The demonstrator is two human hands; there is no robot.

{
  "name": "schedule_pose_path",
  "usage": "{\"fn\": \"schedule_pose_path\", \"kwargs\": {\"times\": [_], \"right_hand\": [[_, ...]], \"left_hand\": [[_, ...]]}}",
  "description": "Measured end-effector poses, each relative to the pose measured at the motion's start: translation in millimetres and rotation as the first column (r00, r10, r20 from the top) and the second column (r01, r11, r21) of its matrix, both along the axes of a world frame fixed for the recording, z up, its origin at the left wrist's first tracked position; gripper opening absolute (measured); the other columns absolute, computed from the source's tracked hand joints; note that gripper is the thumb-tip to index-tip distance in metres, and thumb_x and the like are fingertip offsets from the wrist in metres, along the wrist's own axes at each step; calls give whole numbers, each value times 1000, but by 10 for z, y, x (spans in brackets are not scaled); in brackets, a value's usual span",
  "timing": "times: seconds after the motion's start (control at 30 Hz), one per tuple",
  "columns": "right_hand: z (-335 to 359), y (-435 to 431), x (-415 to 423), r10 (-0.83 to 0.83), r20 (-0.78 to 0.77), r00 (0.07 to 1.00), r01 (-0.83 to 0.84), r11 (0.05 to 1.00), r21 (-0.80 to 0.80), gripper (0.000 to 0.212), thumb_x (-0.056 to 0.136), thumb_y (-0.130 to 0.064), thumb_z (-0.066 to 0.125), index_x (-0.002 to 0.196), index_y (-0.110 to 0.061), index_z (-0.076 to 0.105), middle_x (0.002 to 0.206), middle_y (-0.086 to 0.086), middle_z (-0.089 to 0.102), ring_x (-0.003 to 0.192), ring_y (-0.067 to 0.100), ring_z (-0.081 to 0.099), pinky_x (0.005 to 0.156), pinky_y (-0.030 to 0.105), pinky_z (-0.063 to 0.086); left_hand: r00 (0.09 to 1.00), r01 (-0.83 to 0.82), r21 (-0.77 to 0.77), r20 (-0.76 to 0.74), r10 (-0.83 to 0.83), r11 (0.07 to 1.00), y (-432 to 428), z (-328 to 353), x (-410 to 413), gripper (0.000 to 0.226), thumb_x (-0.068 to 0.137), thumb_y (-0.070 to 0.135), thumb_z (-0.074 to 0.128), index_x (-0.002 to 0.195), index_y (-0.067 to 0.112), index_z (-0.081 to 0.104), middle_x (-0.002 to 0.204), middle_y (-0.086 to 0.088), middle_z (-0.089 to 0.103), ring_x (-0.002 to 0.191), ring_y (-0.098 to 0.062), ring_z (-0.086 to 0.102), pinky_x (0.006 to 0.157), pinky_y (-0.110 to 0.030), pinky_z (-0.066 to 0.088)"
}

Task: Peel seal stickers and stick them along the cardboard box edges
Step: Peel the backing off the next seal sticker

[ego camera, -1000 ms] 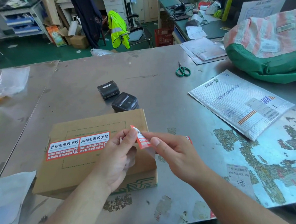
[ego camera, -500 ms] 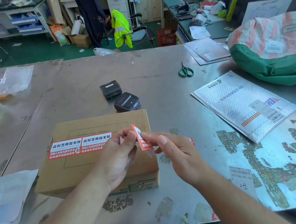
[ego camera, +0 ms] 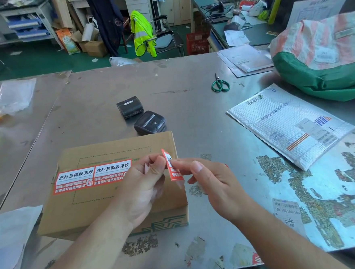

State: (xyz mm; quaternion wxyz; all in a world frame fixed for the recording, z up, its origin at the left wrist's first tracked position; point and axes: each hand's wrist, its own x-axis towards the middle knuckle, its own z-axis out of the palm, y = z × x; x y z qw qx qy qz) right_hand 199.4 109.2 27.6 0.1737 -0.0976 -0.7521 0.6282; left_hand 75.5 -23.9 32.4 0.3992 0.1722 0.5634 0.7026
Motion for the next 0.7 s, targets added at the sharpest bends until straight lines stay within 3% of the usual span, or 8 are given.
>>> {"fn": "schedule_pose_path", "kwargs": {"times": [0.1, 0.2, 0.33, 0.43, 0.57, 0.7], "right_hand": [[9, 11, 3, -22, 10, 1000, 23, 1000, -15, 51, 96, -50, 34, 116, -25, 74, 96, -22, 74, 87, -6, 65, 74, 9, 43], [26, 19, -6, -20, -9, 1000, 20, 1000, -19, 47, 97, -48, 34, 113, -29, 74, 98, -14, 76, 76, -7, 62, 72, 8, 42], [37, 32, -19, -14, -11, 1000, 14, 1000, 10, 44, 98, -49, 33, 111, -36, 73, 95, -1, 75, 70, -2, 60, 70, 18, 46], [7, 55, -28, -20, 13, 1000, 19, 999, 41, 50, 98, -57, 33, 113, -33, 75, 89, 10, 73, 65, 2, 53, 70, 41, 48], [-20, 84, -19, -34, 19, 999, 33, 997, 67, 59, 94, -72, 30, 112, -37, 74, 95, 15, 74, 67, 10, 56, 65, 42, 45], [-45, 112, -18, -68, 1, 998, 68, 990, 125, 56, 100, -60, 34, 111, -26, 77, 99, 8, 76, 88, 22, 69, 74, 43, 50]], "left_hand": [[1000, 20, 4, 19, -21, 1000, -37, -29, -31, 49, 61, 57, 84, 91, 19, 73, 65, -8, 25, 40, -7, 23, 42, -20, 21], [1000, 27, 1, 6, -27, 1000, -46, -31, -37, 52, 61, 54, 85, 95, 16, 72, 72, -17, 15, 40, -8, 21, 42, -22, 18], [999, 25, -1, 27, -25, 1000, -36, -15, -41, 39, 65, 43, 83, 92, 17, 70, 82, -17, 31, 45, -12, 16, 45, -25, 14], [999, 13, -3, 43, -12, 1000, -24, -5, -43, 21, 69, 35, 74, 85, 21, 71, 83, -12, 31, 42, -8, 21, 42, -20, 18], [999, 15, -10, 28, -15, 1000, -15, -14, -38, 22, 68, 34, 72, 85, 20, 71, 85, -13, 33, 40, -7, 23, 39, -17, 23], [1000, 11, -22, 7, -10, 1000, -2, -16, -39, 31, 69, 32, 72, 93, 13, 69, 86, -22, 36, 40, -7, 23, 39, -17, 24]]}}
